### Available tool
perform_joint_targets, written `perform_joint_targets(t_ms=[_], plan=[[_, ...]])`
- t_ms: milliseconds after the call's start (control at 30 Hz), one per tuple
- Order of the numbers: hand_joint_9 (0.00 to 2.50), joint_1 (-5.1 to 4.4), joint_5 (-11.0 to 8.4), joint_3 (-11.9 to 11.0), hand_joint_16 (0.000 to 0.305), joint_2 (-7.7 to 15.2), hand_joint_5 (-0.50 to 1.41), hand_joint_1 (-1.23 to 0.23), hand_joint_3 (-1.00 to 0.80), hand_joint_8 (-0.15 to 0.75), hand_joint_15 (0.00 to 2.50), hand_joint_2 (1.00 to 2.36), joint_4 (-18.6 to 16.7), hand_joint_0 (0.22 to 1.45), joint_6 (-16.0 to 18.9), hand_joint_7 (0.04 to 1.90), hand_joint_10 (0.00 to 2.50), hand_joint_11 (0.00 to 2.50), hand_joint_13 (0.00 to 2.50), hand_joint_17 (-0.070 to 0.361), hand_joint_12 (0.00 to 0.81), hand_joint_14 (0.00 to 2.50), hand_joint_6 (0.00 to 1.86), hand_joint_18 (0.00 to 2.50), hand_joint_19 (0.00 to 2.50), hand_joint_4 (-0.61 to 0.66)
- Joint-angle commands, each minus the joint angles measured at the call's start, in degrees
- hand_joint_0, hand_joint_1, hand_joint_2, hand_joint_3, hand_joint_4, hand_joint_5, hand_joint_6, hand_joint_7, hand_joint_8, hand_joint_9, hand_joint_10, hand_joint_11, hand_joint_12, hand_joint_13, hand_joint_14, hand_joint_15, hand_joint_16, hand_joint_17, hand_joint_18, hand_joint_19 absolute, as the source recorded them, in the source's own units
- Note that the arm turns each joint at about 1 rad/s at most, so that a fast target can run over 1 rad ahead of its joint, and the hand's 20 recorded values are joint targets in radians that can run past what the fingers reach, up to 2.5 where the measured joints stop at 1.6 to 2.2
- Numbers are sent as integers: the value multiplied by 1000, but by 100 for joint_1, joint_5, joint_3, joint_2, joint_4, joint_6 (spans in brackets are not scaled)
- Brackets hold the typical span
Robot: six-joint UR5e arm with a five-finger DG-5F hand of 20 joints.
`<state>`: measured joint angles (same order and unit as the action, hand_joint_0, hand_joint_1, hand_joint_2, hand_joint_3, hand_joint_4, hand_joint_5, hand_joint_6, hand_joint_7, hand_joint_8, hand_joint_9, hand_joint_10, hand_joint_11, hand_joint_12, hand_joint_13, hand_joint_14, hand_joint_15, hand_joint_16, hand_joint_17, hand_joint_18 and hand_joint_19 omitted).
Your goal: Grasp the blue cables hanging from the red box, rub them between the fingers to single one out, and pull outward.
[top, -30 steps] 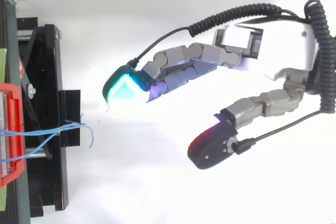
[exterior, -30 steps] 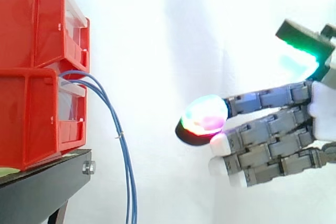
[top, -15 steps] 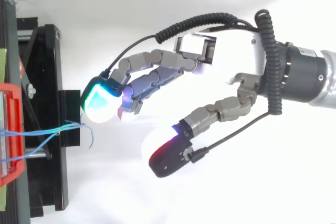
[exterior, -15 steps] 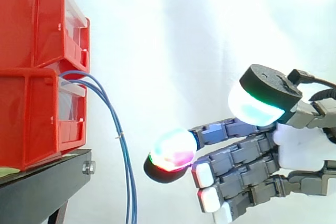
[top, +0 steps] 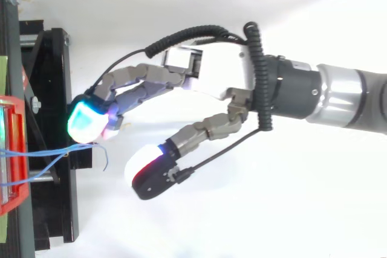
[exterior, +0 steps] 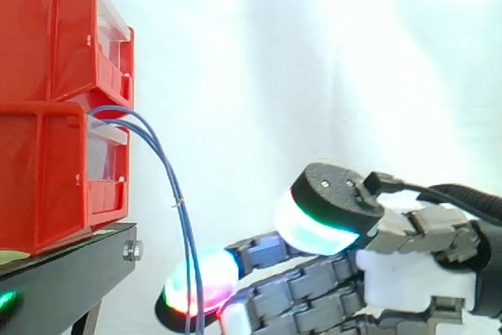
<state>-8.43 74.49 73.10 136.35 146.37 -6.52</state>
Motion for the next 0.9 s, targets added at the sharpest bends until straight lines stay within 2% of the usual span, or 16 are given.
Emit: perform_joint_targets(t_ms=[0,300,533,700,833,867], plan=[[531,-27,13,-182,51,155,-182,-861,-500,293,385,1000,-20,543,54,804,18,719,432,115,392,16,503,342,366,228],[472,-62,-136,-182,50,163,-181,-817,-500,280,339,1000,-267,542,-122,790,14,497,404,112,387,13,503,298,345,222],[482,-89,-330,-182,49,163,-180,-798,-500,278,330,1000,-442,538,-385,788,16,457,406,111,387,12,502,292,349,224],[510,-89,-321,-182,49,172,-178,-790,-500,280,324,1000,-451,538,-429,786,15,440,420,109,387,14,502,295,364,223],[560,-89,-347,-288,48,418,-174,-782,-500,279,329,1000,-557,542,-420,785,13,440,441,109,383,12,503,311,368,230],[560,-98,-356,-437,48,541,-172,-781,-500,279,325,1000,-618,543,-359,788,13,441,442,109,384,12,503,313,369,228]])
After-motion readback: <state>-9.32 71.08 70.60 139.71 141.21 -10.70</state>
